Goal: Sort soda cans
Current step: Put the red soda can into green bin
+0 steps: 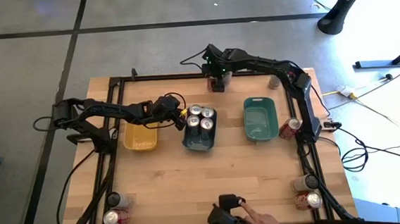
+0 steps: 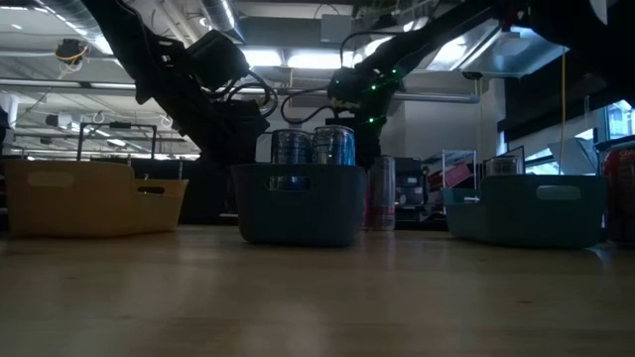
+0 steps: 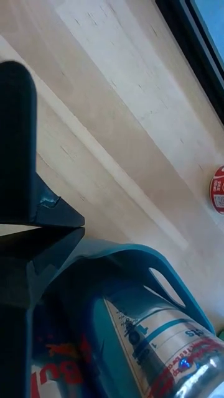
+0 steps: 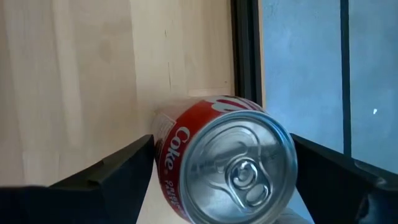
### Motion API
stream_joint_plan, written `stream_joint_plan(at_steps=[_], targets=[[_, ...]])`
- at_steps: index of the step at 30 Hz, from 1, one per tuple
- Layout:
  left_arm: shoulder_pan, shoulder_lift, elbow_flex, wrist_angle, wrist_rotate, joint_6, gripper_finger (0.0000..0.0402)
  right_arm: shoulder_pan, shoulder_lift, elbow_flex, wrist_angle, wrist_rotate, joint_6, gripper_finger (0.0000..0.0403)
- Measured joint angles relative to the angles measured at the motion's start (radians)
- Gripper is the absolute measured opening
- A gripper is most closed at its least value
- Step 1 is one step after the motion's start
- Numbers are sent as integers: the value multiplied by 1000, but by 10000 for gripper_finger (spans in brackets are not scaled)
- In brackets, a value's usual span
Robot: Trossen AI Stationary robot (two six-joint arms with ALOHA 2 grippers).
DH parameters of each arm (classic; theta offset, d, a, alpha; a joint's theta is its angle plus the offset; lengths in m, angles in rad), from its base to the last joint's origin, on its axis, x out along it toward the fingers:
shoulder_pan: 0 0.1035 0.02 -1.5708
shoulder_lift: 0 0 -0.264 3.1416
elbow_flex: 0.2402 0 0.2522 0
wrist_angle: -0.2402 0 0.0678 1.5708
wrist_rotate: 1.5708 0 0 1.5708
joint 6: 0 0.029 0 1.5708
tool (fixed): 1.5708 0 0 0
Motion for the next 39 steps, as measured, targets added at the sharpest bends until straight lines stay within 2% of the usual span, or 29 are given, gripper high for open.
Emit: stream_joint_plan(at_steps=[6, 12, 21, 31, 35, 39], targets=[[0, 0, 0, 1, 0, 0, 1, 0, 0, 0, -3, -4, 3, 339], [0, 0, 0, 1, 0, 0, 1, 5, -1, 1, -7, 0, 4, 278], [0, 0, 0, 1, 0, 0, 1, 35, -47, -8, -44, 21, 7, 277], [0, 0, 0, 1, 0, -3, 1, 134, -245, -5, -158, 83, 84, 278], [0, 0, 0, 0, 0, -3, 1, 180, -353, -4, -268, 131, 183, 277], [0, 0, 0, 4, 0, -3, 1, 201, -453, -4, -385, 126, 317, 280]])
